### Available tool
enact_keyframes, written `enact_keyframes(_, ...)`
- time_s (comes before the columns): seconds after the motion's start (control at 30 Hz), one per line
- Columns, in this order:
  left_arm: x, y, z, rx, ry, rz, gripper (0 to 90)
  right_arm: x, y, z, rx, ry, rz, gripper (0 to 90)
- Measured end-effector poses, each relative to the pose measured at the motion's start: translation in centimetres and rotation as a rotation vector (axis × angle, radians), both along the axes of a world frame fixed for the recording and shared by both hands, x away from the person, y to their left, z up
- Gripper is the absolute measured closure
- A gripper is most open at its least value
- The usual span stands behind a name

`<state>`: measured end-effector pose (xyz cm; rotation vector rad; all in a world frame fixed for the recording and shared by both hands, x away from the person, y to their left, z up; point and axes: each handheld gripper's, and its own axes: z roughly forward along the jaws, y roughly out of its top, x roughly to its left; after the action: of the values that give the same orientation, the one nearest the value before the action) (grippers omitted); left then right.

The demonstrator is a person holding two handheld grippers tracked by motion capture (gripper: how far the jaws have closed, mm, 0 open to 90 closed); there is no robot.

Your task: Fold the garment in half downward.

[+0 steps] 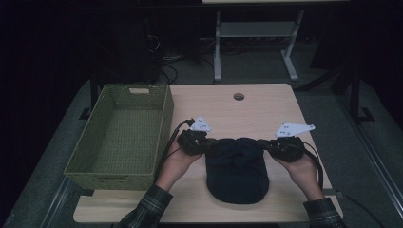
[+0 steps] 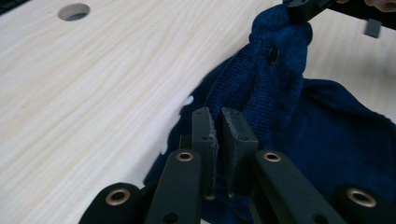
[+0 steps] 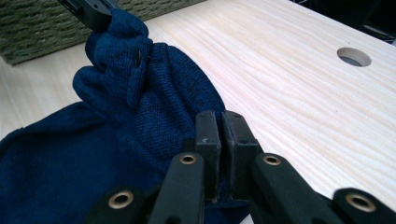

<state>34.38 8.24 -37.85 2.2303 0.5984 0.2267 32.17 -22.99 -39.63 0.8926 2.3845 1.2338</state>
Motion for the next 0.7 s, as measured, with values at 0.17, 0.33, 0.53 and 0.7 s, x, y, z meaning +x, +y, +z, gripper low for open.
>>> enact_keyframes(0.17, -0.8, -0.1, -0.3, 0.009, 0.016, -0.014, 84.2, -0.9, 0.0, -0.3, -0.010, 0.018, 0.011, 85.1)
enact_keyframes(0.33, -1.6, -0.1, -0.8, 0.019, 0.042, -0.029, 84.2, -1.9, 0.0, -0.7, -0.020, 0.034, 0.022, 84.8)
enact_keyframes(0.53, -2.5, -0.3, -1.5, 0.031, 0.063, -0.046, 84.1, -3.0, 0.0, -1.4, -0.022, 0.062, 0.035, 84.5)
enact_keyframes(0.7, -3.4, -0.4, -2.0, 0.042, 0.085, -0.068, 83.8, -3.9, -0.2, -2.0, -0.015, 0.082, 0.042, 83.9)
